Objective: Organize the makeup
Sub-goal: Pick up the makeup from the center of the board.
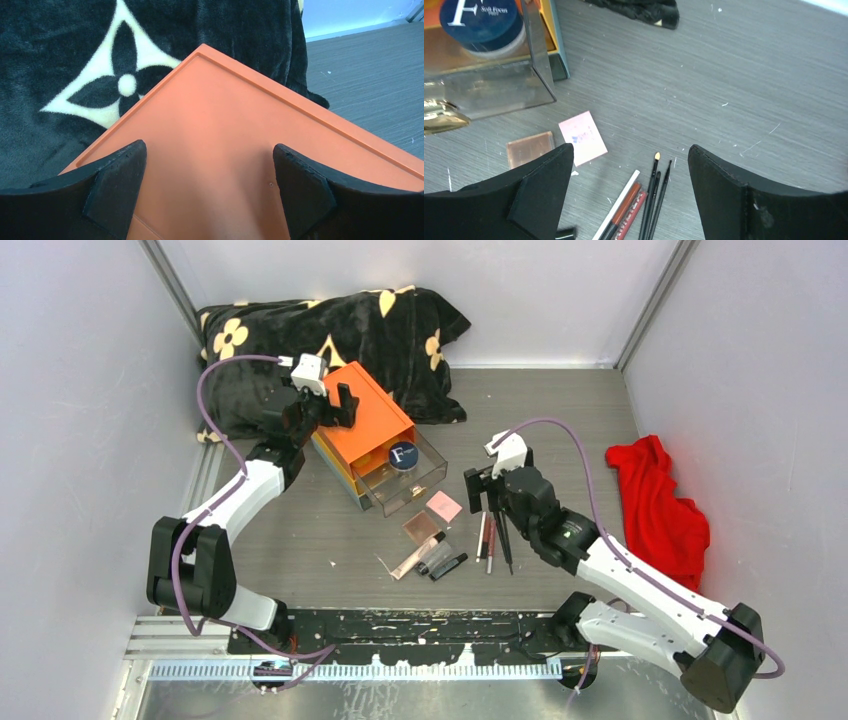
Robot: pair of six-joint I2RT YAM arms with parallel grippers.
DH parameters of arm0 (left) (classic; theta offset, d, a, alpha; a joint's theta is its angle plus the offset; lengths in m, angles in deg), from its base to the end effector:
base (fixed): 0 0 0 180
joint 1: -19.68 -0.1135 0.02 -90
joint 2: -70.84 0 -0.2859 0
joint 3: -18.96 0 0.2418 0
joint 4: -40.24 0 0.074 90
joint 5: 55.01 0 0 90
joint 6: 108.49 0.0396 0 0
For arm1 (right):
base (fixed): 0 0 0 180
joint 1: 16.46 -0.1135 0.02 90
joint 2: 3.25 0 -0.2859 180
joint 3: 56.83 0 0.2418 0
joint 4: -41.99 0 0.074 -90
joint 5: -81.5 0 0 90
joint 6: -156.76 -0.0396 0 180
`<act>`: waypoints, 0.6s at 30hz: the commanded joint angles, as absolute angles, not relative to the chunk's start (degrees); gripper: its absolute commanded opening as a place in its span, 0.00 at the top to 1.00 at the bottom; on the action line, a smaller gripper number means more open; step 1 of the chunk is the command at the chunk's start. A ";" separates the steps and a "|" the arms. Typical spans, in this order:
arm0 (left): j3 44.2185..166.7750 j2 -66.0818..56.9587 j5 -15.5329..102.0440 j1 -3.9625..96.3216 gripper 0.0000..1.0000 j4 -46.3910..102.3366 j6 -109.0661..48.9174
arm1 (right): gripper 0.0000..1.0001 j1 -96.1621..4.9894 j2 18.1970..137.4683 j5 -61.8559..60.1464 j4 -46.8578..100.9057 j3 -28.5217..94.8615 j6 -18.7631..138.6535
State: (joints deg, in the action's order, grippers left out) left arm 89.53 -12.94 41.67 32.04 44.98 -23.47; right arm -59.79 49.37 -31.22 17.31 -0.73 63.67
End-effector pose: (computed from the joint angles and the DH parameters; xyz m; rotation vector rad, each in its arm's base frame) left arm 0.3277 -0.0765 0.3258 0.1978 1.7170 -0.3239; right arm 0.1493 0.1198 0.3154 -0.4074 1.8703 0.1616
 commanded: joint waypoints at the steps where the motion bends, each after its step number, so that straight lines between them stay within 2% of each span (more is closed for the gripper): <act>1: 85.17 -17.83 40.88 31.72 0.03 25.95 -27.44 | 0.11 -59.35 49.80 -28.94 23.00 -4.03 61.27; 5: 84.56 -17.62 40.88 31.72 0.03 26.58 -27.71 | 0.09 -59.22 53.69 -26.79 29.98 -8.76 60.35; 11: 84.12 -17.54 40.36 31.71 0.03 26.80 -27.40 | 0.08 -57.52 58.30 -22.72 49.69 -18.90 58.40; 18: 84.97 -19.26 40.74 31.72 0.03 26.57 -27.09 | 0.08 -57.16 66.18 -19.90 61.38 -21.66 59.72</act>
